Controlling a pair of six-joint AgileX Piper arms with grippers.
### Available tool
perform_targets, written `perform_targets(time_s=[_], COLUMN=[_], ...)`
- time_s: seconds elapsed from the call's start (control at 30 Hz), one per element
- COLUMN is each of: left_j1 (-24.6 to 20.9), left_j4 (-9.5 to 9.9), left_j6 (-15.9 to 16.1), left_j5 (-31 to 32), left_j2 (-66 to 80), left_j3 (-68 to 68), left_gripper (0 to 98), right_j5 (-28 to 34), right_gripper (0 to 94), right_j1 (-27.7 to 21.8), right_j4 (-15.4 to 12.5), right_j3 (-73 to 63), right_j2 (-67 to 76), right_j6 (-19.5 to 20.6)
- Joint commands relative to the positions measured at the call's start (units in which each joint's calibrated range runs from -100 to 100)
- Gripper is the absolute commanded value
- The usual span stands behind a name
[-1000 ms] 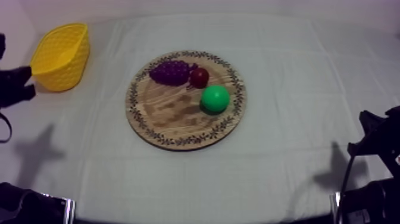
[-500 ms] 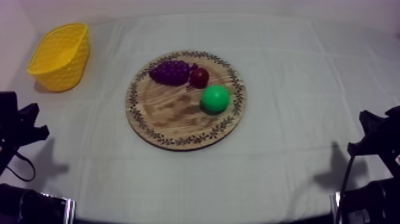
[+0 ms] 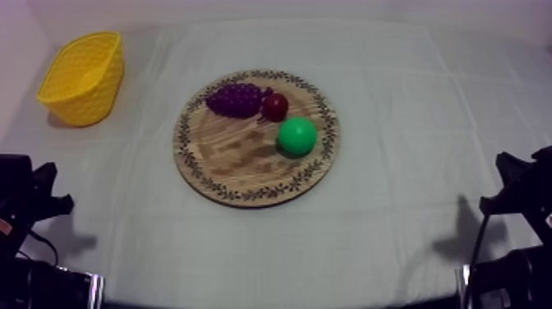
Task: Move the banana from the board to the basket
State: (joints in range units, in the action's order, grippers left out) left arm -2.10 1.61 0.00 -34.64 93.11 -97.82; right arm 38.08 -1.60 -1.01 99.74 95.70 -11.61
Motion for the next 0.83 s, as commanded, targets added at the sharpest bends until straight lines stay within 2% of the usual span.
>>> perform_targets(time_s=[0.0,0.17,0.37,0.47,0.8], left_j1=[-0.03,-0.27,-0.32,-0.32,-0.33], left_j4=[0.04,0.06,0.16,0.23,0.27], left_j6=[-0.53,-1.41,-8.35,-10.38,-10.26], left_j5=[-3.77,-5.55,-1.82,-0.07,0.82], left_j2=[2.31,5.77,6.53,6.6,6.63], left_j3=[0.54,0.62,-0.75,-1.33,-1.62], left_gripper=[0.1,0.1,0.1,0.1,0.1], right_j5=[-0.01,-0.01,-0.01,-0.01,-0.01], right_gripper=[0.4,0.4,0.4,0.4,0.4], right_j1=[-0.01,-0.01,-0.01,-0.01,-0.01], right_j4=[0.01,0.01,0.01,0.01,0.01], right_j3=[0.04,0.04,0.04,0.04,0.04], right_j2=[-0.03,-0.03,-0.03,-0.03,-0.03], right_j6=[0.01,0.02,0.01,0.01,0.01])
